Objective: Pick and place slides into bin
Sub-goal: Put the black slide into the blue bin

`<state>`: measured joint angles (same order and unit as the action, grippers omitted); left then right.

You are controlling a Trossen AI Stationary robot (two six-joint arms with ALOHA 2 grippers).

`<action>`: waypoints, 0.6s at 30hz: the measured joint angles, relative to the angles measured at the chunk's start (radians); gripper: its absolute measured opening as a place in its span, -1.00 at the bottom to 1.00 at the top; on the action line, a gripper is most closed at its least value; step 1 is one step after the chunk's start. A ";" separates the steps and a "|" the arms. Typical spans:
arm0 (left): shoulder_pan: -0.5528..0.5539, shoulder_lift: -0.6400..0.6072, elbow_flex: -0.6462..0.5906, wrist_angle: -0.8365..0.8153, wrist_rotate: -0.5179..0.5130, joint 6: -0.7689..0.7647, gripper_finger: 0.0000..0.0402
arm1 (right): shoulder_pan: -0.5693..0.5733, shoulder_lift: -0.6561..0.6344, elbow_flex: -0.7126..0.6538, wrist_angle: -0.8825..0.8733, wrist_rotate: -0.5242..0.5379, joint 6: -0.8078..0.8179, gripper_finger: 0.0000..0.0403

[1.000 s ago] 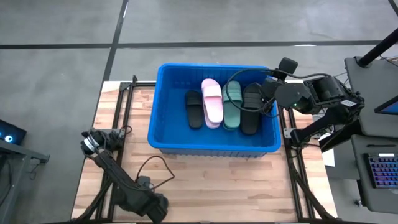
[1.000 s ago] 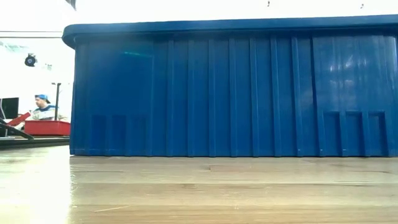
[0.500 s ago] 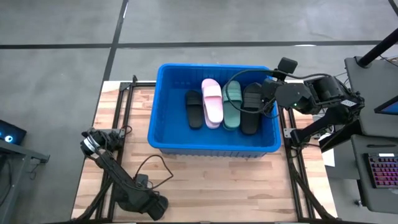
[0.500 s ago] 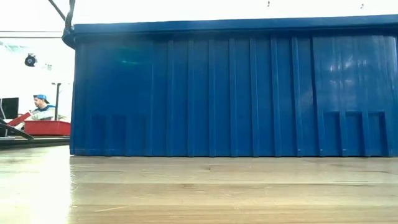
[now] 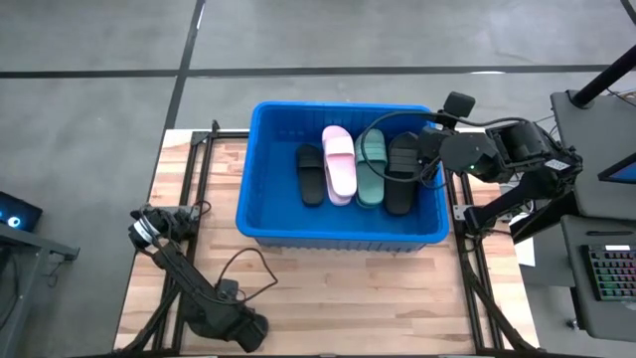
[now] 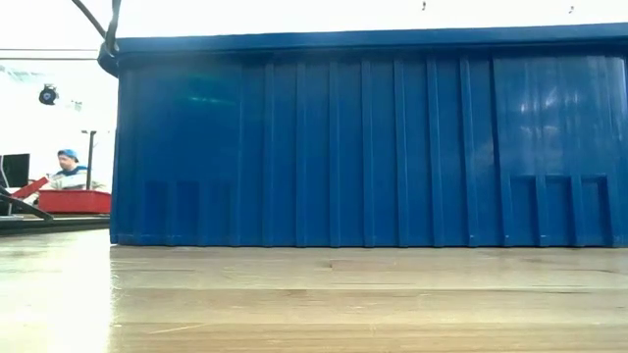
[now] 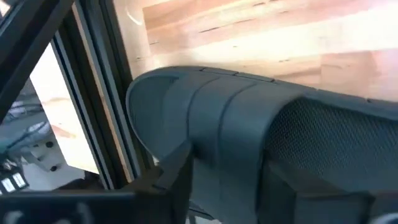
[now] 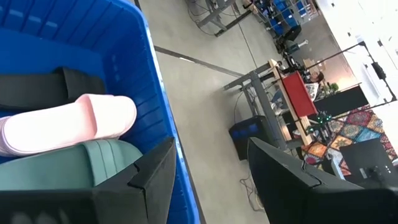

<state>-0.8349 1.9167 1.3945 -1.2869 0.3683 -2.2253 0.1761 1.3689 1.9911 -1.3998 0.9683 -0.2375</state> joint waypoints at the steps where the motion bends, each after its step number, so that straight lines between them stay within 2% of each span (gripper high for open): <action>1: 0.000 0.000 0.002 -0.001 0.000 0.017 -0.43 | 0.000 0.000 0.000 0.000 0.000 0.000 -0.05; 8: -0.001 -0.004 0.022 -0.012 -0.030 0.154 -0.94 | 0.000 0.000 0.000 0.000 0.000 -0.011 -0.05; 13: 0.002 -0.055 0.051 -0.005 -0.124 0.253 -0.99 | 0.000 0.000 0.000 0.000 0.000 -0.034 -0.05; 18: 0.002 -0.148 0.089 -0.002 -0.302 0.278 -0.99 | -0.006 0.000 0.005 0.001 0.001 -0.037 -0.05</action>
<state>-0.8330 1.7684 1.4840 -1.2891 0.0660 -1.9472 0.1696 1.3685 1.9961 -1.3991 0.9691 -0.2741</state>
